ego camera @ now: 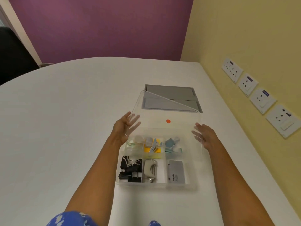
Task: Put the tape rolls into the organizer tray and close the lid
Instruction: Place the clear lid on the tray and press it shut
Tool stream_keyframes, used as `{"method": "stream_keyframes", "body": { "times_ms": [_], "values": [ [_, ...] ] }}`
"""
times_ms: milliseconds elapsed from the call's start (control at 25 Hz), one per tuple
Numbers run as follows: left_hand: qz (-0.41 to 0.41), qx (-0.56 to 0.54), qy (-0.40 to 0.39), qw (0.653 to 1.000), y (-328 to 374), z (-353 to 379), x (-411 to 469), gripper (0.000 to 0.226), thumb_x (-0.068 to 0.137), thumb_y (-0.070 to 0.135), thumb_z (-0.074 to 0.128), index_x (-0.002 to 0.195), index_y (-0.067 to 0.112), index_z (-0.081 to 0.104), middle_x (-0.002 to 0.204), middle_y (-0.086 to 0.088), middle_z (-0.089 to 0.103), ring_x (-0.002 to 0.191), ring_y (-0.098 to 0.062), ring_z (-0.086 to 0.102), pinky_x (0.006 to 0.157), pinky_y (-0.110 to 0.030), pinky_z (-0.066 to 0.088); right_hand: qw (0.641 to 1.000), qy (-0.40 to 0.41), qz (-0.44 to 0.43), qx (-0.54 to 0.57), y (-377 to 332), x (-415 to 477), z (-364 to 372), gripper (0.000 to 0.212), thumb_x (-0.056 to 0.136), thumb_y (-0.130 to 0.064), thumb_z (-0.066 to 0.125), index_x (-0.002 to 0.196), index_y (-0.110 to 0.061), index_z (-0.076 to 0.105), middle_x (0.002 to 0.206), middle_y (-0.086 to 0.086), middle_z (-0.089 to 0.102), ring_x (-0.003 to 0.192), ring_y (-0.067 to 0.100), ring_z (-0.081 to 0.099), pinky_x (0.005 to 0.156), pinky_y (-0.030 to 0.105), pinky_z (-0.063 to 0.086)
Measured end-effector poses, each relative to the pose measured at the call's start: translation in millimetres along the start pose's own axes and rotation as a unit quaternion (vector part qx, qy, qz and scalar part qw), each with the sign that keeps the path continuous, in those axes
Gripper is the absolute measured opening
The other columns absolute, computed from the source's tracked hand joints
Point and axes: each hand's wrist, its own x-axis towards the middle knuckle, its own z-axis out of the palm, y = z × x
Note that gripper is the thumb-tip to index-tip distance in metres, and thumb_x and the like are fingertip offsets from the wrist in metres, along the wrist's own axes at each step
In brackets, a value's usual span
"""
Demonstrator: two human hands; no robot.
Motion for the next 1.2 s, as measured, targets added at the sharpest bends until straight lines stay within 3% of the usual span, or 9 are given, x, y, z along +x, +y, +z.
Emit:
{"method": "stream_keyframes", "body": {
  "times_ms": [40,160,320,440,560,640,760,880,1200],
  "values": [
    [-0.016,0.108,-0.012,0.994,0,-8,0,0.054,0.088,-0.009,0.026,0.137,0.006,0.041,0.137,-0.012,0.052,0.109,-0.030,0.063,0.082,-0.038,0.054,0.999,0.024,-0.015,-0.032,5,-1,2,0.057,0.097,-0.027,0.054,0.146,-0.012,0.030,0.142,0.014,0.051,0.118,0.033,0.059,0.092,0.035,0.046],
    [-0.059,0.383,-0.044,0.921,0,-26,-1,0.039,0.100,0.030,0.038,0.131,0.009,0.050,0.113,-0.005,0.071,0.085,-0.025,0.072,0.071,-0.031,0.055,0.986,0.098,-0.058,-0.119,16,-7,7,0.041,0.101,-0.035,0.040,0.139,-0.019,0.039,0.128,0.018,0.062,0.076,0.023,0.063,0.062,0.023,0.045],
    [-0.014,0.458,0.040,0.888,-7,-24,7,0.045,0.101,0.040,0.036,0.131,0.009,0.046,0.097,-0.013,0.071,0.063,-0.027,0.066,0.064,-0.030,0.054,0.959,0.126,-0.066,-0.246,29,-9,16,0.044,0.101,-0.042,0.034,0.136,-0.018,0.043,0.115,0.024,0.066,0.057,0.015,0.057,0.051,0.020,0.043],
    [0.011,0.580,0.141,0.802,-15,-24,10,0.051,0.100,0.049,0.029,0.116,0.009,0.057,0.085,-0.011,0.073,0.064,-0.025,0.069,0.072,-0.033,0.057,0.928,0.102,-0.041,-0.356,41,-9,21,0.047,0.101,-0.042,0.032,0.139,-0.016,0.041,0.118,0.023,0.065,0.065,0.019,0.060,0.057,0.021,0.046],
    [0.045,0.680,0.253,0.687,-27,-35,11,0.065,0.099,0.051,0.022,0.093,0.004,0.067,0.085,-0.013,0.073,0.076,-0.027,0.070,0.080,-0.036,0.056,0.882,0.099,-0.054,-0.457,53,-6,26,0.046,0.102,-0.039,0.033,0.137,-0.012,0.045,0.127,0.021,0.061,0.100,0.033,0.064,0.087,0.037,0.055],
    [0.059,0.692,0.291,0.658,-35,-43,10,0.067,0.099,0.050,0.023,0.090,0.001,0.069,0.092,-0.016,0.071,0.083,-0.031,0.068,0.081,-0.037,0.054,0.843,0.107,-0.067,-0.522,57,-3,29,0.045,0.102,-0.035,0.033,0.133,-0.007,0.050,0.130,0.020,0.058,0.114,0.036,0.059,0.098,0.043,0.051],
    [0.061,0.718,0.302,0.624,-45,-56,11,0.060,0.100,0.046,0.026,0.105,0.002,0.066,0.108,-0.016,0.067,0.098,-0.033,0.064,0.089,-0.041,0.051,0.802,0.111,-0.062,-0.584,61,1,30,0.048,0.103,-0.035,0.028,0.129,-0.004,0.053,0.131,0.019,0.055,0.118,0.033,0.055,0.099,0.040,0.046],
    [0.064,0.691,0.311,0.649,-47,-62,14,0.049,0.100,0.041,0.033,0.115,0.003,0.060,0.119,-0.017,0.063,0.107,-0.035,0.060,0.093,-0.044,0.047,0.812,0.125,-0.058,-0.566,61,7,34,0.049,0.103,-0.036,0.029,0.132,-0.003,0.051,0.135,0.020,0.051,0.122,0.034,0.052,0.102,0.041,0.045],
    [0.021,0.524,0.280,0.804,-30,-53,53,0.036,0.098,0.020,0.045,0.108,-0.007,0.066,0.115,-0.026,0.066,0.106,-0.040,0.061,0.093,-0.042,0.048,0.903,0.130,-0.050,-0.407,55,37,46,0.043,0.103,-0.027,0.035,0.125,0.004,0.057,0.131,0.022,0.058,0.119,0.036,0.055,0.102,0.039,0.043]
  ]
}}
